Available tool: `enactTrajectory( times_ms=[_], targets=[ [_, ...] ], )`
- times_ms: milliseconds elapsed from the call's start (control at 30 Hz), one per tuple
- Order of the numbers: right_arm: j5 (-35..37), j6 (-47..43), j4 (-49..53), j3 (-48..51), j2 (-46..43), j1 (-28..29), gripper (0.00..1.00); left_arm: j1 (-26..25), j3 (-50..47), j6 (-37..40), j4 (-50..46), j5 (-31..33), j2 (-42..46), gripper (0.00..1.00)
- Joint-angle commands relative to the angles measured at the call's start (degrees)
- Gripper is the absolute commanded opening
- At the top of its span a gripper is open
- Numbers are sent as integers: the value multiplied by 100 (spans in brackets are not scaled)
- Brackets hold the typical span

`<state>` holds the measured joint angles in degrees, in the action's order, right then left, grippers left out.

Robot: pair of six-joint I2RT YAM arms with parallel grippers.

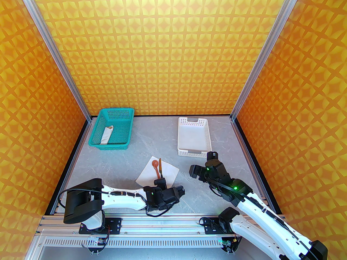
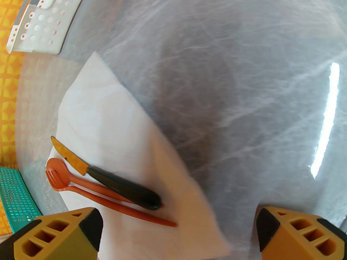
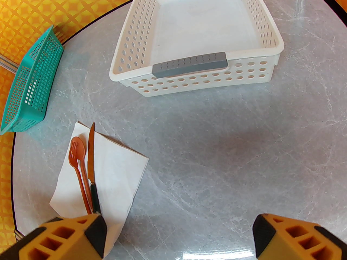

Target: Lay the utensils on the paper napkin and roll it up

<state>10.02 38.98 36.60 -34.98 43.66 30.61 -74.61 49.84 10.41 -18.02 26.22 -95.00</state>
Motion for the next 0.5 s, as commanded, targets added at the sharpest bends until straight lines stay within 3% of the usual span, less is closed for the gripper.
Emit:
enactTrajectory(
  times_ms=[0,233,467],
  targets=[
    [88,-101,57,-156,11,-38,94,99,77,223,151,-46,-17,99],
    [-127,-186,33,-112,7,-38,93,320,10,384,257,-47,156,99],
    [-797,-419,-119,-82,66,-38,84,587,-94,571,435,-131,418,99]
  ],
)
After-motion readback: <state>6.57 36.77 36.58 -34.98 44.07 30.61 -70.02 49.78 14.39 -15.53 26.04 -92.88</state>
